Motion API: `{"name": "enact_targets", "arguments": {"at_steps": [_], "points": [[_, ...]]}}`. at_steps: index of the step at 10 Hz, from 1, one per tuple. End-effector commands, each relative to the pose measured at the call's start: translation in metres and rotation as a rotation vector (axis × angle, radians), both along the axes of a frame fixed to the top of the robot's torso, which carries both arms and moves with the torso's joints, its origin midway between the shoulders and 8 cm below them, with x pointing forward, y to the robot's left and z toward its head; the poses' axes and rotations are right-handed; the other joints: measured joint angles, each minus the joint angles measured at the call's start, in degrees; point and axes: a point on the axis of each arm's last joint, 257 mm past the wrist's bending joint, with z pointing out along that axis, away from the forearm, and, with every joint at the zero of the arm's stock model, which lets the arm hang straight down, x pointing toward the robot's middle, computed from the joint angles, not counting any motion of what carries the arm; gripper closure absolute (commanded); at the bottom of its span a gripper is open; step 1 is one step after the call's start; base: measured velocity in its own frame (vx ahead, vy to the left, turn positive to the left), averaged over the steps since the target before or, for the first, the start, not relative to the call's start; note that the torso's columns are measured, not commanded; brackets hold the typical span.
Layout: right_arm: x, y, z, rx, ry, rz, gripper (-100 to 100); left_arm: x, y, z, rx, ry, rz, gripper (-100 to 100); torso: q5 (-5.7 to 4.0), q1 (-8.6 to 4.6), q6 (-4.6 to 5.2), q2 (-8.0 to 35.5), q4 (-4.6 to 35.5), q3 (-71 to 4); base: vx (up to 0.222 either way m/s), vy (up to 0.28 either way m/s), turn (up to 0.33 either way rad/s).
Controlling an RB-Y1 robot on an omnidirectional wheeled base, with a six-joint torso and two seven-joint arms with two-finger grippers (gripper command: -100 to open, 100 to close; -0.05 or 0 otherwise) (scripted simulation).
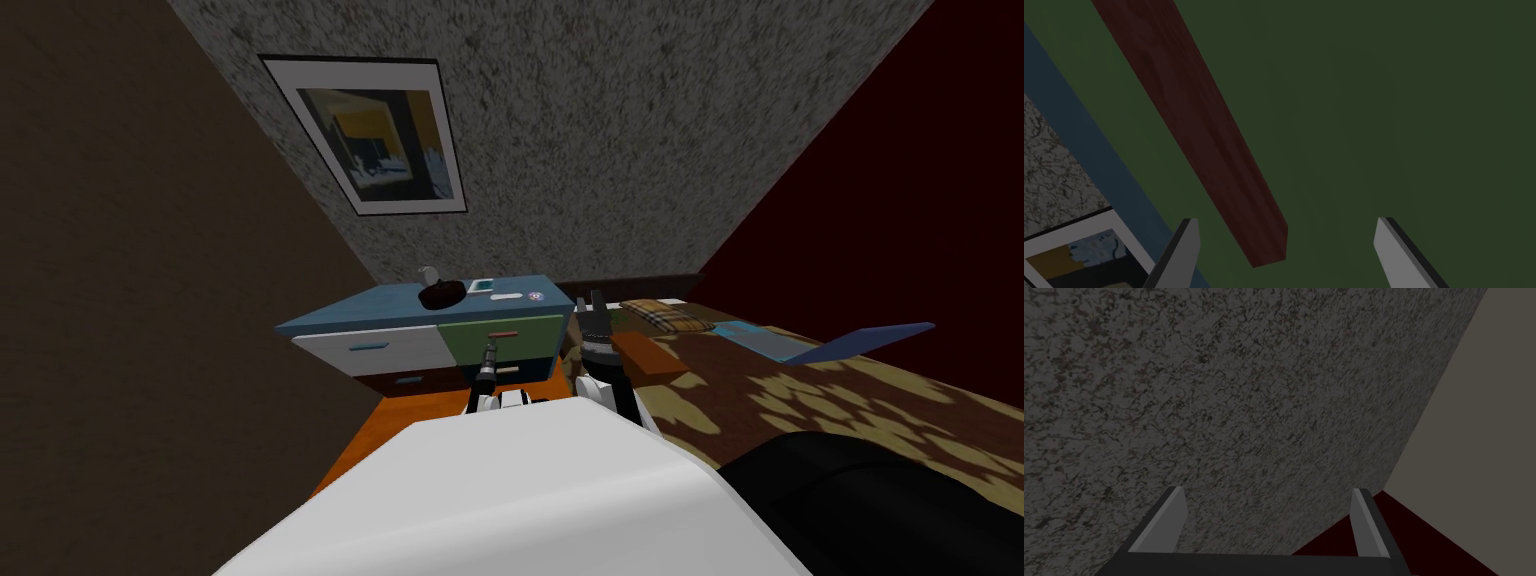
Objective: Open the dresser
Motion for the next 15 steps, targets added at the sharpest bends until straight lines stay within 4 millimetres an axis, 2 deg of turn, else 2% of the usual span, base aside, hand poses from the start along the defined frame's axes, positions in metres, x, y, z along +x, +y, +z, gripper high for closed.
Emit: {"name": "enact_targets", "arguments": {"at_steps": [1,6,7,14,15], "points": [[0.0,0.0,0.0,0.0,0.0,0.0,0,-0.001,-0.004,0.002,0.0,-0.002,-0.003,100,0.0,-0.01,0.0,0.14,0.05,0.1,-0.092,0.015,0.023],[0.0,0.0,0.0,0.0,0.0,0.0,0,-0.003,-0.01,0.006,-0.001,-0.005,-0.008,100,0.04,0.15,0.0,0.1,0.05,0.09,-0.181,0.027,0.014],[0.0,0.0,0.0,0.0,0.0,0.0,0,-0.004,0.003,0.001,0.036,-0.001,-0.011,-100,0.0,-0.03,0.0,-0.34,-0.06,-0.17,-0.023,0.006,-0.005],[0.0,0.0,0.0,0.0,0.0,0.0,0,-0.003,0.065,-0.022,0.187,0.028,-0.021,-100,0.0,-0.01,0.0,0.11,0.05,0.08,0.02,-0.004,-0.003],[0.0,0.0,0.0,0.0,0.0,0.0,0,0.004,0.075,-0.023,0.2,0.043,-0.016,-100,-0.01,-0.02,0.0,0.05,0.03,0.05,0.111,-0.025,-0.032]]}}
